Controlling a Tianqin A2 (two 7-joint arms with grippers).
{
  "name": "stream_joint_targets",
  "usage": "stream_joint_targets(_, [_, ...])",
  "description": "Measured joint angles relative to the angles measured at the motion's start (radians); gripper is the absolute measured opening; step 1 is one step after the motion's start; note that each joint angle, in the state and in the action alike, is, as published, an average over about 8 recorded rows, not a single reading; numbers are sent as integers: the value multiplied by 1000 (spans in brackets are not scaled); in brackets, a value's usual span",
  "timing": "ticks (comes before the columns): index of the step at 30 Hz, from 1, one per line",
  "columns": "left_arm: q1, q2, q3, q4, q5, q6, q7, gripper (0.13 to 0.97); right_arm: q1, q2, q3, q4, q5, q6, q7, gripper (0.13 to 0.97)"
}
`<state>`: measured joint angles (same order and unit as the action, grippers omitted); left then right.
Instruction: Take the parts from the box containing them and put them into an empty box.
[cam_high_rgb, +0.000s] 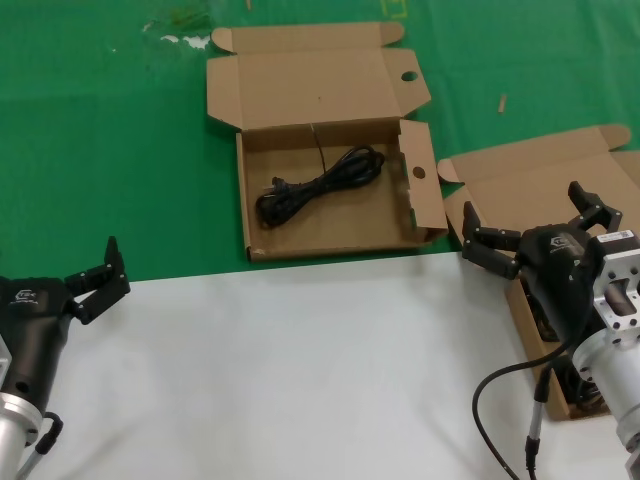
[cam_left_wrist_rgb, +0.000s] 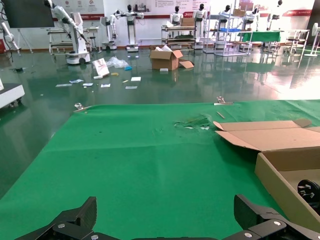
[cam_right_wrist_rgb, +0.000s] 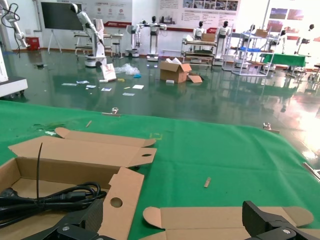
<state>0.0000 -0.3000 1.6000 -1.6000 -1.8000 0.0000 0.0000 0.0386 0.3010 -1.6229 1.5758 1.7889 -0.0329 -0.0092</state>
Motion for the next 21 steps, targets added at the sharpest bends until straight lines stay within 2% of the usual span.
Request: stream_joint_targets(21, [0,0,0,0,0,0,0,966,0,0,0,0,0,0,0,966])
